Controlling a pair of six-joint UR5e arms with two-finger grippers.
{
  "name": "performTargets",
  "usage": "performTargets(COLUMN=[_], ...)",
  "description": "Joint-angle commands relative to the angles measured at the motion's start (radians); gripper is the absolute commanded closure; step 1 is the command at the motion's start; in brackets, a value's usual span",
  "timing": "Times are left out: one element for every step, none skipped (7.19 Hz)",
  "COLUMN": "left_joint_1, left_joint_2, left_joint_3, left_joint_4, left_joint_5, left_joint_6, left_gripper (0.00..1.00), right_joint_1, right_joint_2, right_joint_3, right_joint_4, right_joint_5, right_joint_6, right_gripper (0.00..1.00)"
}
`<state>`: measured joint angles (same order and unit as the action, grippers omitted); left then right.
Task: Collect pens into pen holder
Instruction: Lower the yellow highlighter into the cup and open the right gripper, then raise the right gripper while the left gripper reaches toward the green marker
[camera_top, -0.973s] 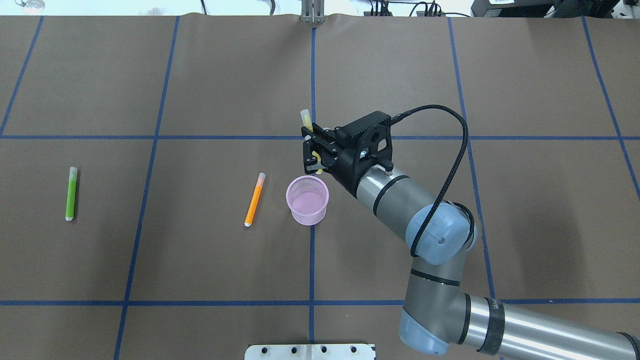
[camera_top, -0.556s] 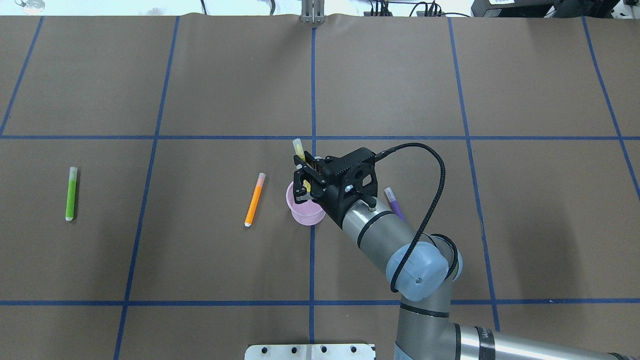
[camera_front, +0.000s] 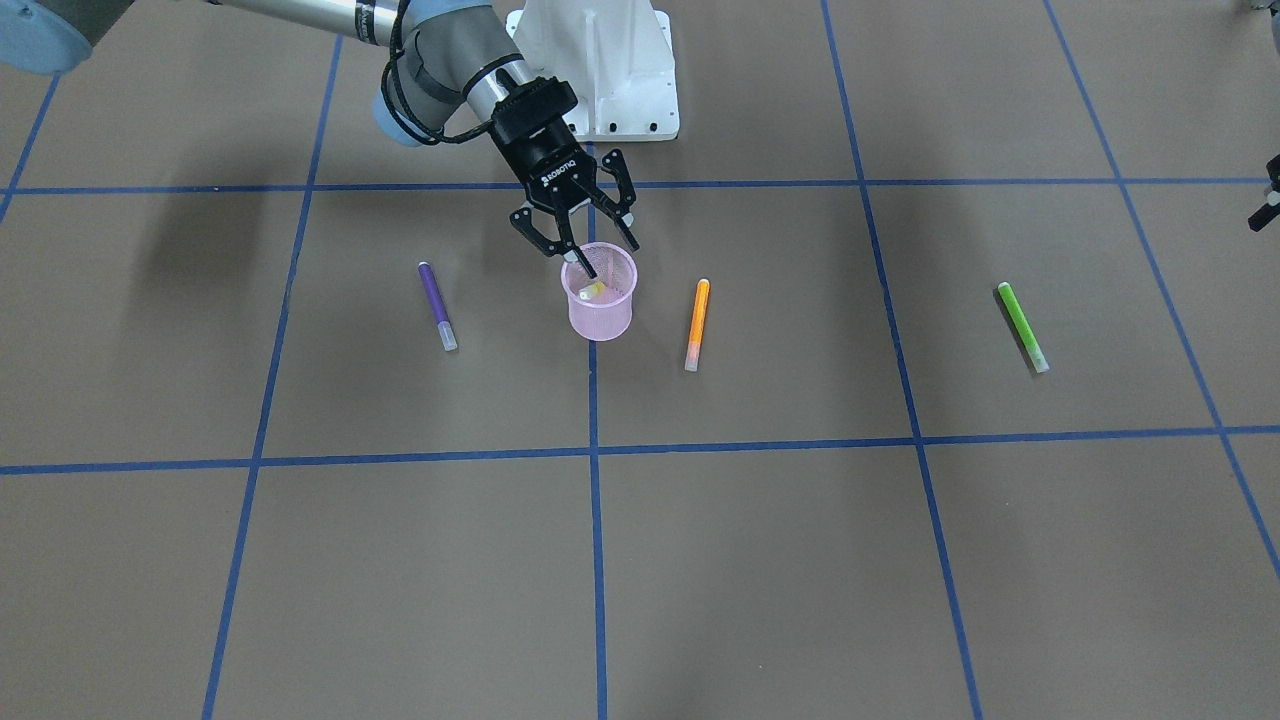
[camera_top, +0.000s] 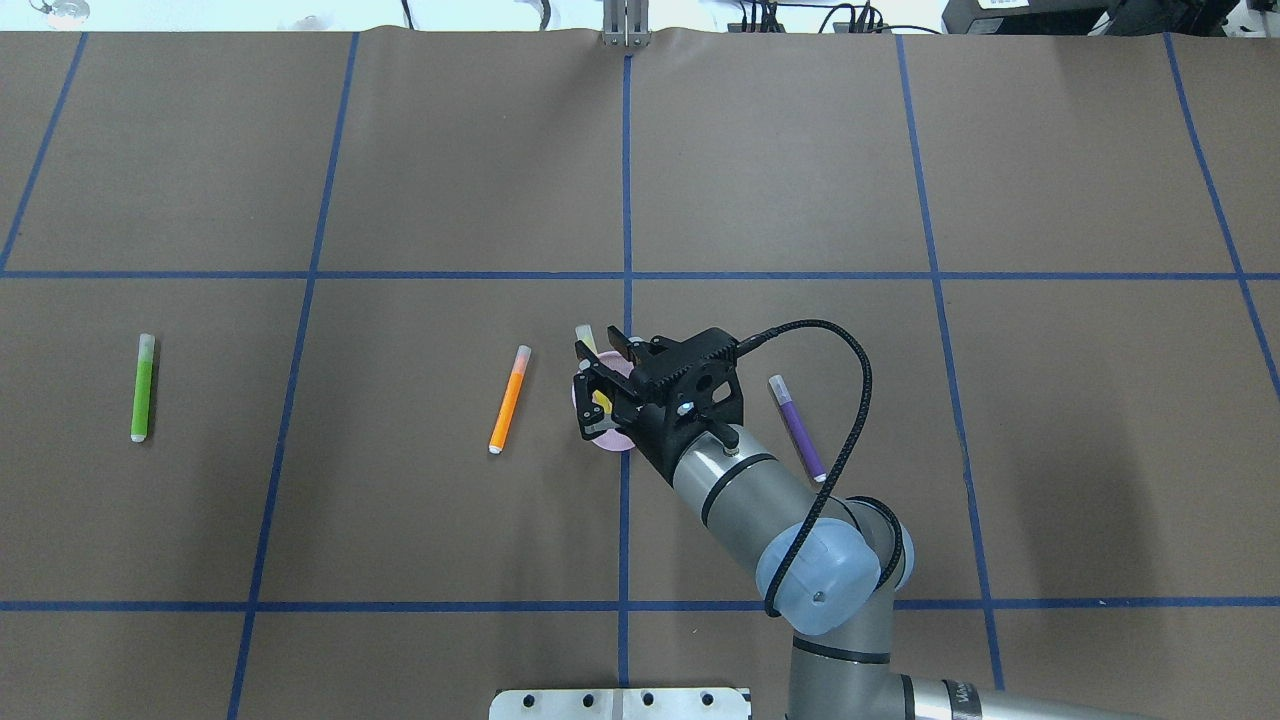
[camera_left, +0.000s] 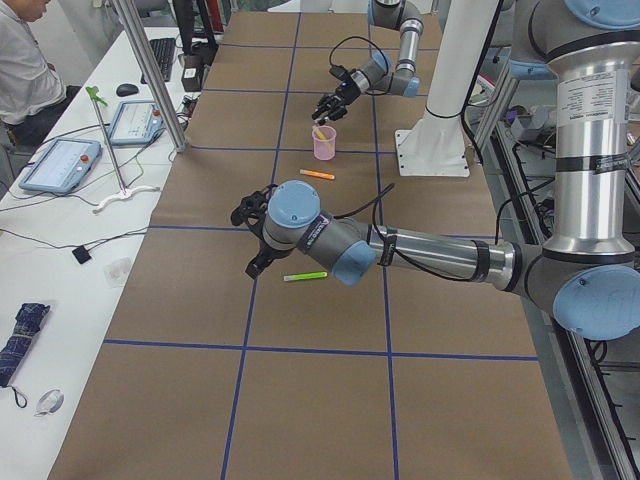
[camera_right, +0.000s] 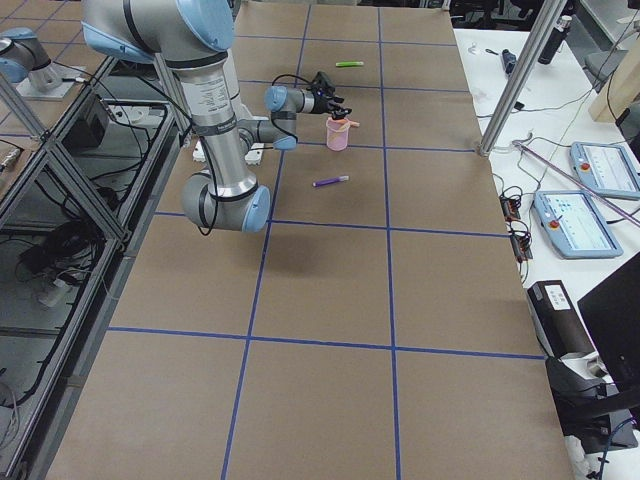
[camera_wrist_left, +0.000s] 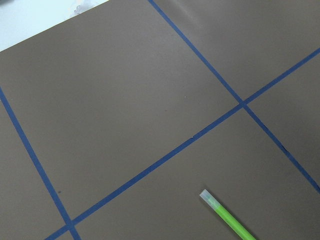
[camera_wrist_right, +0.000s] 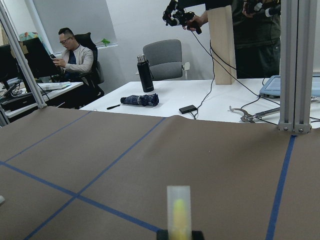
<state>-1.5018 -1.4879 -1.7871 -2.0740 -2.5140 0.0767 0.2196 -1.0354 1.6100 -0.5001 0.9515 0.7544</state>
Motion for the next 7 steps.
performTargets(left_joint_1=[0.000,0.002,0.003,0.027,0.066,0.092,0.157], left_joint_2=[0.000,0.008,0.011,0.012,0.040,0.041,0.044], left_joint_3=[0.002,0.003,0.011,0.009,0.011,0.009,0.009], left_joint_4=[0.002,0.006,0.002,-0.005,-0.012,-0.017,-0.029], left_joint_5=[0.000,0.000,0.000,0.003,0.027,0.071,0.133], left_joint_6=[0.000,-0.002,-0.056,-0.171,-0.295,-0.401,-0.523], left_gripper=[0.00,0.00,0.00,0.00,0.00,0.00,0.00], right_joint_1=[0.029,0.081,0.148,0.215,0.286,0.367,0.499], right_joint_2=[0.020,0.024,0.023,0.021,0.017,0.017,0.012], right_joint_3=[0.034,0.118,0.177,0.183,0.183,0.185,0.185], right_joint_4=[-0.074,-0.260,-0.410,-0.482,-0.568,-0.666,-0.771], right_joint_5=[0.035,0.130,0.251,0.374,0.476,0.583,0.789], right_joint_6=[0.003,0.023,0.080,0.120,0.125,0.126,0.129], right_gripper=[0.03,0.03,0.02,0.02,0.02,0.02,0.02])
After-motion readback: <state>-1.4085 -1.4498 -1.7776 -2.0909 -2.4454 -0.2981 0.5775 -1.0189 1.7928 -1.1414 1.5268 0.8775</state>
